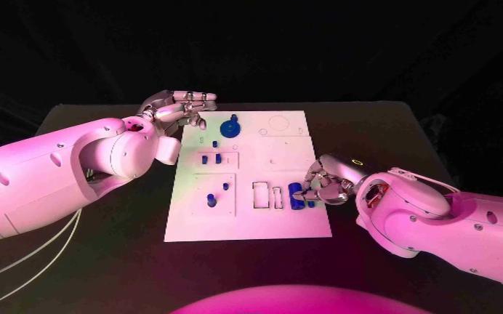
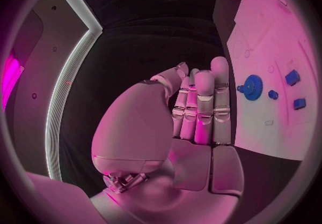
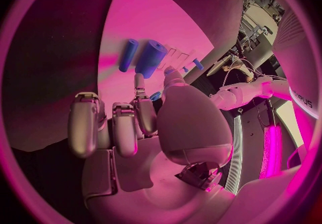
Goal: Assemble the parts on the task board
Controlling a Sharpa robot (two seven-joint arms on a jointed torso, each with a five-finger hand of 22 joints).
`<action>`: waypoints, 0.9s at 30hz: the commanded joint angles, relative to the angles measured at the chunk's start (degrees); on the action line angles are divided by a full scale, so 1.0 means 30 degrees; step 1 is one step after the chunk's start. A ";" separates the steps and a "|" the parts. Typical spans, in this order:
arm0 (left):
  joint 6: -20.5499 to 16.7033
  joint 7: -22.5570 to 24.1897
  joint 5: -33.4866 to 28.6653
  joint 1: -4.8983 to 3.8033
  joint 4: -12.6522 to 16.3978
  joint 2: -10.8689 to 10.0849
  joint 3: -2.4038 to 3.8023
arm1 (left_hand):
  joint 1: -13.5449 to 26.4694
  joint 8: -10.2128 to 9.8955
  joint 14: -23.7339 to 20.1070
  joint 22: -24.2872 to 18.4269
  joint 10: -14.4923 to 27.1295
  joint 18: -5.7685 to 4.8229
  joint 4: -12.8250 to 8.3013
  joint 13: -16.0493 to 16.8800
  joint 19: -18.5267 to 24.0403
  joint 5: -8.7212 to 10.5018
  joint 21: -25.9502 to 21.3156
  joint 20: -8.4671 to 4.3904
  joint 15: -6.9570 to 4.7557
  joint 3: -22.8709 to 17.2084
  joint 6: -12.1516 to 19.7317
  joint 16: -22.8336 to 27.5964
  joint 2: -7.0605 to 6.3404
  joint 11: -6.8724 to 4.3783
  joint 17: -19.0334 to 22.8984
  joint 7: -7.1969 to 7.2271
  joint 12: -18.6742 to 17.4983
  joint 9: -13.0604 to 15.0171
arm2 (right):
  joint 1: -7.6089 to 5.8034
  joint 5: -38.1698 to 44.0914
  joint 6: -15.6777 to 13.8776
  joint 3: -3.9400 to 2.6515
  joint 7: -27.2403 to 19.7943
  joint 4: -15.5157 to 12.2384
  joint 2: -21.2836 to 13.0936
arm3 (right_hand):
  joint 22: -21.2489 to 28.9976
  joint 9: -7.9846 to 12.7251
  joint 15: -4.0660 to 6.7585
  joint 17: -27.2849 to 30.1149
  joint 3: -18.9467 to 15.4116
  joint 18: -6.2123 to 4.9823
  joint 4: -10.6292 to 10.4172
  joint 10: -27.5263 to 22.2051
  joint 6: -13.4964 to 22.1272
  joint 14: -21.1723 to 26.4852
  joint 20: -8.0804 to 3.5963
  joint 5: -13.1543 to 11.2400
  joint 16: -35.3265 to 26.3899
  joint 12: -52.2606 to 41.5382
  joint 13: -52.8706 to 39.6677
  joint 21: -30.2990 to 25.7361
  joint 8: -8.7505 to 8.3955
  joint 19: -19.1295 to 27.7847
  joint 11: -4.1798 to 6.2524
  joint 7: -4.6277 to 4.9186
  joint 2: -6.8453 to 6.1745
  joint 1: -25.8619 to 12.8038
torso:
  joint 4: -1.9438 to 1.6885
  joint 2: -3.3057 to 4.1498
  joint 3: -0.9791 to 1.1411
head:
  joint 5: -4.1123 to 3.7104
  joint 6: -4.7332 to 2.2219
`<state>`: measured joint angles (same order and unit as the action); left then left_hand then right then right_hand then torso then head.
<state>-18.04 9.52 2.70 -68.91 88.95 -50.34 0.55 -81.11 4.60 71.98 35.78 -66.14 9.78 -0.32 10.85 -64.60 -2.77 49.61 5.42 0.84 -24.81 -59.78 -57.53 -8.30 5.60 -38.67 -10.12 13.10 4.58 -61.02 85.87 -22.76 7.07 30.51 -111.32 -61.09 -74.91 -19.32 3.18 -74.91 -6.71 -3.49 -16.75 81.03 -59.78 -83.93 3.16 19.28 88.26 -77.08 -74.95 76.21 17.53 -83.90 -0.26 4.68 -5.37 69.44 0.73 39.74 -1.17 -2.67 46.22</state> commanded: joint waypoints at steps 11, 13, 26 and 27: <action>0.0475 0.0009 0.0115 -0.0012 0.0080 -0.0041 0.0003 | 0.0119 0.0094 -0.0118 -0.0022 0.0176 0.0260 -0.0046 0.0029 -0.0012 -0.0058 -0.0120 0.0125 0.0005 0.0086 0.0109 -0.0062 0.0081 -0.0027 0.0017 -0.0007 0.0090 -0.0021 | 0.0448 0.0870 0.0369 0.0004 0.0696 0.0598 0.0762 | -0.3362 -0.0087 0.0075 -0.3913 -0.0142 0.0262 0.0028 0.0155 0.0045 -0.1788 -0.0102 0.0148 0.0101 -0.0103 -0.0595 0.0040 0.0140 -0.0536 -0.0006 -0.0050 0.0178 -0.0121 | 0.0012 -0.0004 -0.0009 | 0.0051 0.0139; 0.0484 0.0000 0.0117 -0.0012 0.0084 -0.0045 0.0003 | 0.0119 0.0094 -0.0118 -0.0022 0.0176 0.0260 -0.0046 0.0029 -0.0012 -0.0058 -0.0120 0.0125 0.0005 0.0086 0.0109 -0.0062 0.0081 -0.0027 0.0017 -0.0007 0.0090 -0.0021 | 0.0498 0.0875 0.0399 0.0004 0.0715 0.0693 0.0895 | -0.3362 -0.0087 0.0075 -0.3913 -0.0142 0.0262 0.0028 0.0155 0.0045 -0.1788 -0.0102 0.0148 0.0101 -0.0103 -0.0595 0.0040 0.0140 -0.0536 -0.0006 -0.0050 0.0178 -0.0121 | 0.0005 -0.0004 -0.0006 | 0.0069 0.0146; 0.0552 -0.0063 0.0154 -0.0012 0.0119 -0.0092 0.0002 | 0.0178 0.0111 -0.0129 -0.0027 0.0204 0.0257 -0.0019 0.0039 -0.0012 -0.0057 -0.0128 0.0134 0.0017 0.0121 0.0125 -0.0074 0.0091 -0.0013 0.0028 -0.0019 0.0120 -0.0024 | 0.0972 0.0769 0.0710 0.0004 0.0873 0.1386 0.1659 | -0.3348 -0.0126 0.0079 -0.3888 -0.0155 0.0253 0.0033 0.0175 0.0050 -0.1783 -0.0105 0.0181 0.0090 -0.0135 -0.0637 -0.0009 0.0163 -0.0520 0.0000 -0.0056 0.0228 -0.0105 | 0.0004 -0.0020 -0.0018 | 0.0120 0.0214; 0.0559 -0.0071 0.0154 -0.0012 0.0121 -0.0098 0.0002 | 0.0211 0.0119 -0.0130 -0.0030 0.0216 0.0256 0.0001 0.0043 -0.0012 -0.0057 -0.0133 0.0139 0.0023 0.0136 0.0131 -0.0085 0.0103 -0.0009 0.0023 -0.0025 0.0134 -0.0025 | 0.1008 0.0744 0.0708 0.0004 0.0893 0.1438 0.1721 | -0.3341 -0.0153 0.0082 -0.3872 -0.0164 0.0248 0.0032 0.0179 0.0049 -0.1779 -0.0108 0.0190 0.0083 -0.0141 -0.0650 -0.0035 0.0180 -0.0511 0.0003 -0.0061 0.0270 -0.0099 | 0.0008 -0.0020 -0.0014 | 0.0134 0.0218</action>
<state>-17.49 9.24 2.91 -68.91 89.12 -50.67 0.52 -80.85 4.60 71.98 35.79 -65.81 9.79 -0.32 10.89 -64.60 -2.77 49.61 5.42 0.84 -24.81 -59.79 -57.53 -8.04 5.52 -38.68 -10.12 13.23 4.59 -58.41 87.78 -22.13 6.82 32.47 -107.27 -56.17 -74.95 -20.06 3.18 -74.95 -6.87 -3.49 -16.60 81.03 -59.85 -83.93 3.16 19.51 88.24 -77.30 -74.93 76.20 18.40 -83.90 -0.25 4.74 -5.15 69.21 0.73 39.70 -1.22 -2.34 46.83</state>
